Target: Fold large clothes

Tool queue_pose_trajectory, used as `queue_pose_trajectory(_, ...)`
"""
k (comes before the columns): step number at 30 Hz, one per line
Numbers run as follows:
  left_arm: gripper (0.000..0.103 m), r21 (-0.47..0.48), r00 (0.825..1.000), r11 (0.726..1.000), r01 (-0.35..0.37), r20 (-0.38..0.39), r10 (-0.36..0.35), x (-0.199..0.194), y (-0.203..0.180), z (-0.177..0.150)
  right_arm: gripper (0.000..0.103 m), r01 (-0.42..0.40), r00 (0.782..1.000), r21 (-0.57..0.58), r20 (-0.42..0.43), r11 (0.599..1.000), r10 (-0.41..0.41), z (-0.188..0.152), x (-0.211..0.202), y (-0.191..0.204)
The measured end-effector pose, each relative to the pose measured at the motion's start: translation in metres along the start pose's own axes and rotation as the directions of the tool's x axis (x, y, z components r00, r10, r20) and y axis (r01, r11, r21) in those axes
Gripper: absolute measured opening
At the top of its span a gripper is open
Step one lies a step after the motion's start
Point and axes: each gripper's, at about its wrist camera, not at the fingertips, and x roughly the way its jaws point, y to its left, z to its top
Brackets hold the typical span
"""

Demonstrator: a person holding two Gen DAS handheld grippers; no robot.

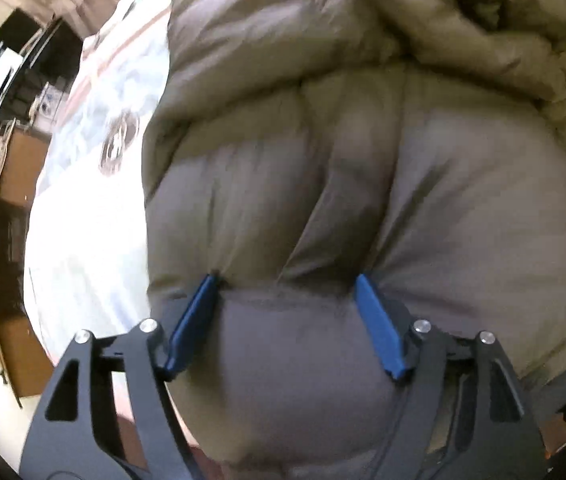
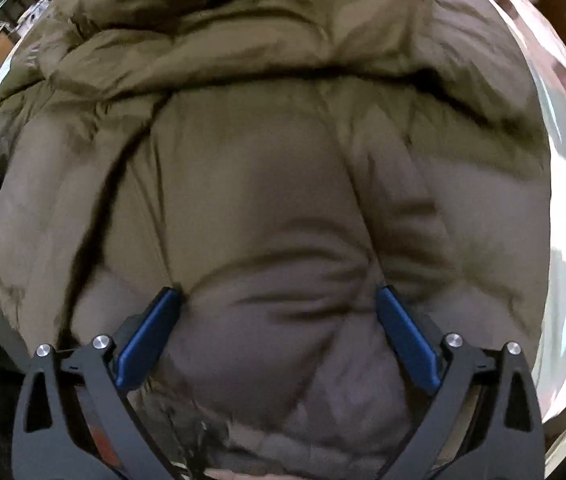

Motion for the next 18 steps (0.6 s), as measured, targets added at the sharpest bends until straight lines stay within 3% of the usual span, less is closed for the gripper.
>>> queue_pose_trajectory(4, 0.075, 0.038, 1.000, 0.999, -0.010, -0.013, 0.010, -0.006, -0.005, -0.024, 0.102, 0.051, 0.998, -0.073, -0.043, 0.996, -0.054, -0.011, 0.004, 0.012)
queue_pose_trajectory(7, 0.075, -0.028, 0.996, 0.998, 0.051, -0.071, -0.053, -0.002, 0.015, -0.041, 0.102, 0.042, 0.996, -0.075, -0.078, 0.996, -0.048, -0.028, 0.000, 0.004)
queue_pose_trajectory(9, 0.076, -0.088, 0.987, 0.992, 0.093, -0.126, -0.103, 0.007, 0.030, -0.055, 0.102, 0.007, 0.994, -0.022, -0.108, 1.000, -0.009, -0.035, -0.001, -0.007)
queue_pose_trajectory(12, 0.079, -0.185, 0.967, 0.972, 0.147, -0.181, -0.181, 0.014, 0.047, -0.071, 0.102, 0.022, 0.988, -0.045, -0.154, 0.999, -0.029, -0.046, -0.001, -0.009)
queue_pose_trajectory(14, 0.077, -0.230, 0.970, 0.959, 0.169, -0.132, -0.203, 0.001, 0.056, -0.075, 0.102, 0.048, 0.986, -0.078, -0.154, 0.996, -0.059, -0.052, -0.005, -0.003)
queue_pose_trajectory(18, 0.074, -0.250, 0.989, 0.957, 0.144, 0.008, -0.147, -0.030, 0.068, -0.070, 0.102, 0.032, 0.999, 0.005, -0.010, 0.999, -0.032, -0.043, -0.040, -0.006)
